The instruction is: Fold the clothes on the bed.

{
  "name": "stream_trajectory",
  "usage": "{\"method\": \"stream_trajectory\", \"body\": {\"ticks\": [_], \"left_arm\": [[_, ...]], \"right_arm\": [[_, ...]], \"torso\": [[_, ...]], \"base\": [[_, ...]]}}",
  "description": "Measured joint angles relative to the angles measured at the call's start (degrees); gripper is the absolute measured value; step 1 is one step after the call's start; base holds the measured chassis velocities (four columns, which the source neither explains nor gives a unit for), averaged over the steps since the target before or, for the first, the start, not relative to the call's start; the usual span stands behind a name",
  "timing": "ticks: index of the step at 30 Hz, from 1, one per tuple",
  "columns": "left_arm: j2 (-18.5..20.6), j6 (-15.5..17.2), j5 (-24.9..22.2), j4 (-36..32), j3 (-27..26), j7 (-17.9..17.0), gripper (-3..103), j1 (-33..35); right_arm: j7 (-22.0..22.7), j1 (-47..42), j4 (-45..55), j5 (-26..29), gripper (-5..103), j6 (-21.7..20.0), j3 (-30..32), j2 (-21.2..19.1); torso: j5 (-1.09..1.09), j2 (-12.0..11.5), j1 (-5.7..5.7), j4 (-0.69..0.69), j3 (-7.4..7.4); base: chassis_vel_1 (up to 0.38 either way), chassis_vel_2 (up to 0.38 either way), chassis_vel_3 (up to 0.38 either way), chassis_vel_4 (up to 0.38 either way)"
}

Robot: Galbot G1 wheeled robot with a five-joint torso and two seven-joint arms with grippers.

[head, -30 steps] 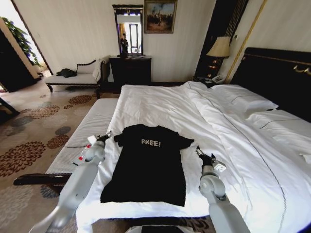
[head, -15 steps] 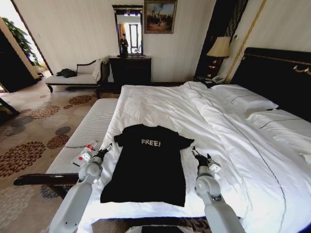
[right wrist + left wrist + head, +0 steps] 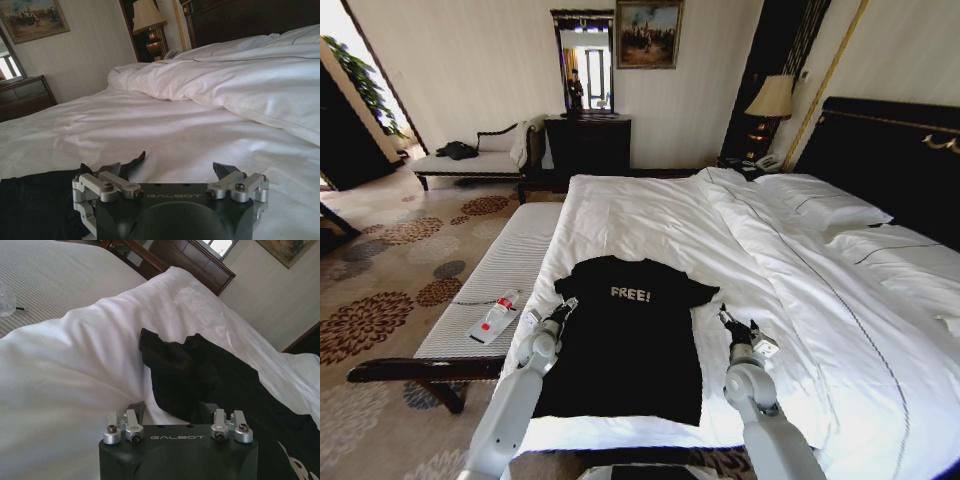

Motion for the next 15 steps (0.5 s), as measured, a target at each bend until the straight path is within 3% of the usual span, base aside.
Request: {"method": "stream_trajectory", "body": {"ticks": [1,9,11,15], "left_arm": [[0.00,0.00,0.00,0.00,0.00,0.00,67,0.00],[0.40,-1.25,1.73,1.30,-0.48,0.16,29,-0.70],[0.41,-1.37,1.95,1.68,-0.41,0.20,29,-0.96],[0.44,-1.54,2.47,2.91,0.13,0.29,7,-2.00]], "right_arm": [[0.00,0.00,0.00,0.00,100,0.00,0.00,0.00],[0.13,0.19,-0.26,-0.10,100,-0.02,-0.63,0.13],[0.14,0.19,-0.26,-0.13,100,-0.02,-0.68,0.15],[0.23,-0.01,-0.27,-0.20,100,-0.03,-0.58,0.21]], "torso": [[0.00,0.00,0.00,0.00,0.00],[-0.01,0.00,0.00,0.00,0.00],[-0.01,0.00,0.01,-0.01,0.00],[-0.01,0.00,0.00,0.00,0.00]], "base": [[0.000,0.000,0.000,0.000],[0.000,0.000,0.000,0.000],[0.000,0.000,0.000,0.000],[0.000,0.000,0.000,0.000]]}}
